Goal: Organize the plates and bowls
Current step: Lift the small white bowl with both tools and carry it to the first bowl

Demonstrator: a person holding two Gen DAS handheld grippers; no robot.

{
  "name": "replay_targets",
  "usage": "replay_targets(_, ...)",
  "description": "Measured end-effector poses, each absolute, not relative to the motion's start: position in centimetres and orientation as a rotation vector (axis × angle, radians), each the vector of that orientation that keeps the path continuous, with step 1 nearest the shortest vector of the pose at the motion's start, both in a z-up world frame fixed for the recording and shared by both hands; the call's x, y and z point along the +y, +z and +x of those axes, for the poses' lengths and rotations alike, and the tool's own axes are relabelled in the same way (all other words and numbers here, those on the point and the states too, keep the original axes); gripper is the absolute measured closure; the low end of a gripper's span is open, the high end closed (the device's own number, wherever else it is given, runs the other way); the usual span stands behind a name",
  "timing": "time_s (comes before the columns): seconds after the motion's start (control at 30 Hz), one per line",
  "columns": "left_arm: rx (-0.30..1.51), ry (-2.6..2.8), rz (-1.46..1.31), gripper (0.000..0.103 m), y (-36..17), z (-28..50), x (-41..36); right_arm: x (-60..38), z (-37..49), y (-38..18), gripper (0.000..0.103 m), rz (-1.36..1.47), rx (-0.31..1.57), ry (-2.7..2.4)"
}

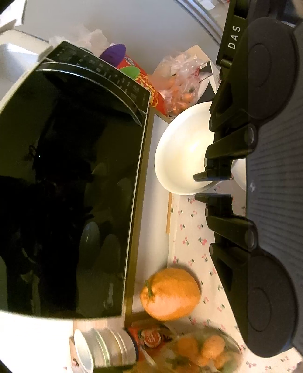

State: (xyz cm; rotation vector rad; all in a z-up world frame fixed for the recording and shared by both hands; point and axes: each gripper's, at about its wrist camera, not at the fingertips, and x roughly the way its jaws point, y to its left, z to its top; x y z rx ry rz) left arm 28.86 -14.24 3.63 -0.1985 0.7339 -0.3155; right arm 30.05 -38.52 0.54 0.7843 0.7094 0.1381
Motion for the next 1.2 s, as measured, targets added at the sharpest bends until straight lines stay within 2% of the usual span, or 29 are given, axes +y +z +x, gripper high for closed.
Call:
replay_targets(0.47,0.723,-0.266,-0.293,0.095,4.5,24.6,-9.0,-33.6,27.7,2.5,0.091,0.675,0.759,0.243)
replay_targets(1.2,0.737,-0.231,-0.334,0.093,2.0,20.6,-3.7,-27.8,26.3,1.9,0.091,0.525,0.849,0.322)
